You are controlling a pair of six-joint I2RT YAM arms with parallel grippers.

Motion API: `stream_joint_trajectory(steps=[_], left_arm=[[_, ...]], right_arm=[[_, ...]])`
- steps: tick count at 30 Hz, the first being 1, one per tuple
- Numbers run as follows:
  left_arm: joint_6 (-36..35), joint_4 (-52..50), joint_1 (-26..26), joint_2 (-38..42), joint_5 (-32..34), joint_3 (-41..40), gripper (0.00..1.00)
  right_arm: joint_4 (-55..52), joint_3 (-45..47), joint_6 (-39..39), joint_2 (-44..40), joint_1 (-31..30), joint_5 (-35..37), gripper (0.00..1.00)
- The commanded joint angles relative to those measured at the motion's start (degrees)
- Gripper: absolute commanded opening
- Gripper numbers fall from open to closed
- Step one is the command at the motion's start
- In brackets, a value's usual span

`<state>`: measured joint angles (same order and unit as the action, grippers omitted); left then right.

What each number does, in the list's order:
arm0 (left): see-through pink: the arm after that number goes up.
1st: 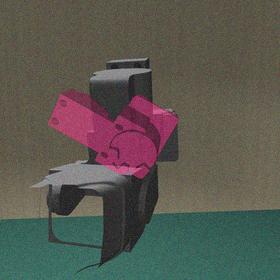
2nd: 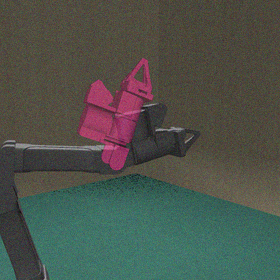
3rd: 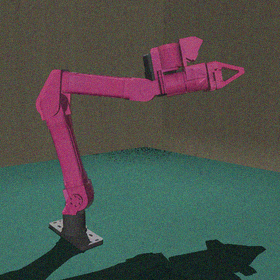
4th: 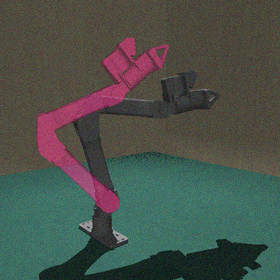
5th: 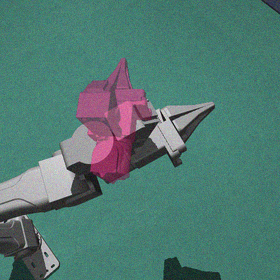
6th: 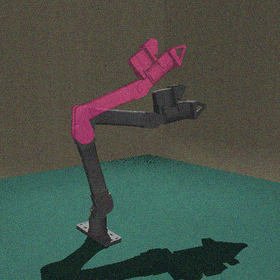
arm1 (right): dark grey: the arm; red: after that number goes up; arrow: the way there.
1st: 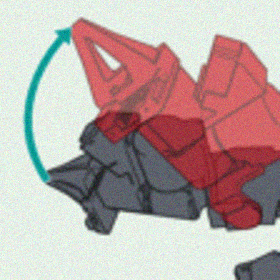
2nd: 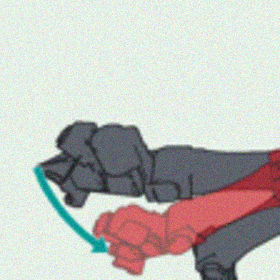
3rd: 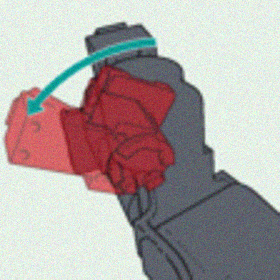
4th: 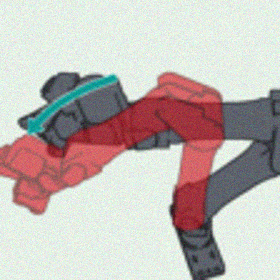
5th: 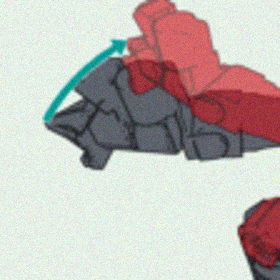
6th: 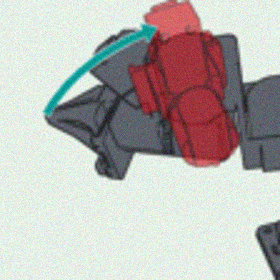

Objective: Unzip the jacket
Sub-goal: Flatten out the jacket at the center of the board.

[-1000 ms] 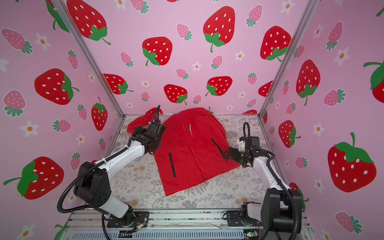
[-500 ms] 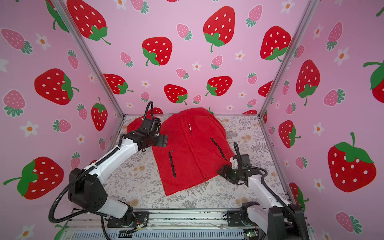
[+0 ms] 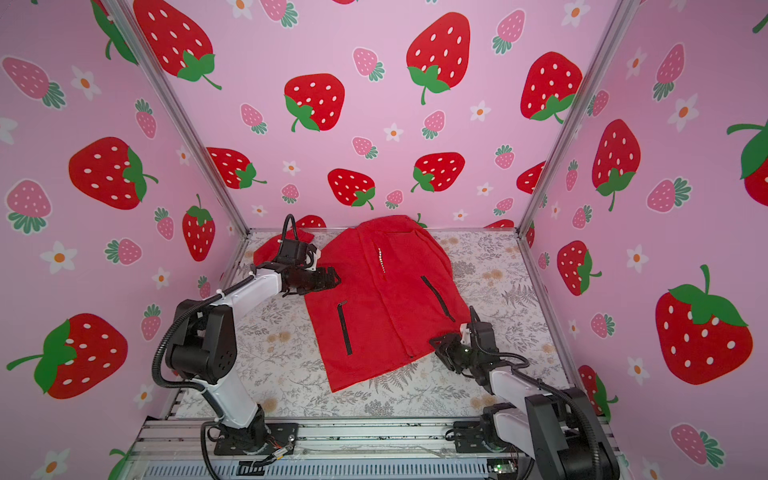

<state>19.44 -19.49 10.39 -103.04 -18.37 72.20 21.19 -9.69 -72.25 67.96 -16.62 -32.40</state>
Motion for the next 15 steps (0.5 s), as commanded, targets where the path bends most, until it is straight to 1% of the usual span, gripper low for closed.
stream_joint_trajectory(steps=[1,2,4,5,6,7,8,10,11,13,14,15], left_arm=[[1.96,2.94,-0.81,-1.65,-3.69,2.75,0.93],[2.13,3.36,-0.89,-1.88,-3.51,2.85,0.92],[2.97,4.28,-1.21,-2.45,-3.03,2.99,0.92],[3.85,5.02,-1.45,-2.86,-2.84,3.18,0.93],[4.58,5.24,-1.72,-3.45,-2.87,3.76,0.92],[5.07,5.03,-2.01,-4.30,-3.34,4.85,0.92],[5.33,4.82,-2.12,-5.05,-3.78,6.10,0.91],[5.68,4.48,-2.13,-5.97,-4.07,8.28,0.90],[5.69,3.97,-2.13,-6.20,-4.20,9.41,0.90],[5.69,3.58,-2.13,-6.05,-3.99,10.48,0.90],[5.69,3.67,-2.13,-5.79,-3.78,10.56,0.90],[5.61,3.46,-2.13,-5.47,-3.38,10.62,0.90]], right_arm=[[11.45,1.94,-7.87,4.81,-1.51,3.32,0.47],[12.99,2.17,-8.93,6.17,-1.89,4.23,0.44],[15.68,2.46,-10.46,8.14,-2.18,5.38,0.30],[16.73,2.55,-10.93,8.50,-2.19,5.83,0.21],[16.53,2.53,-10.90,8.10,-2.19,6.17,0.15],[13.53,1.95,-9.86,6.28,-2.11,6.74,0.05],[7.07,0.69,-7.81,3.49,-1.82,7.32,0.00],[-7.01,-1.88,-2.72,-2.88,-0.52,9.08,0.00],[-13.96,-3.36,0.58,-6.74,1.58,9.54,0.00],[-26.78,-6.80,8.88,-13.45,8.89,9.48,0.00],[-34.85,-9.44,14.62,-16.21,13.24,10.32,0.00],[-40.29,-11.66,19.51,-18.13,16.87,11.26,0.00]])
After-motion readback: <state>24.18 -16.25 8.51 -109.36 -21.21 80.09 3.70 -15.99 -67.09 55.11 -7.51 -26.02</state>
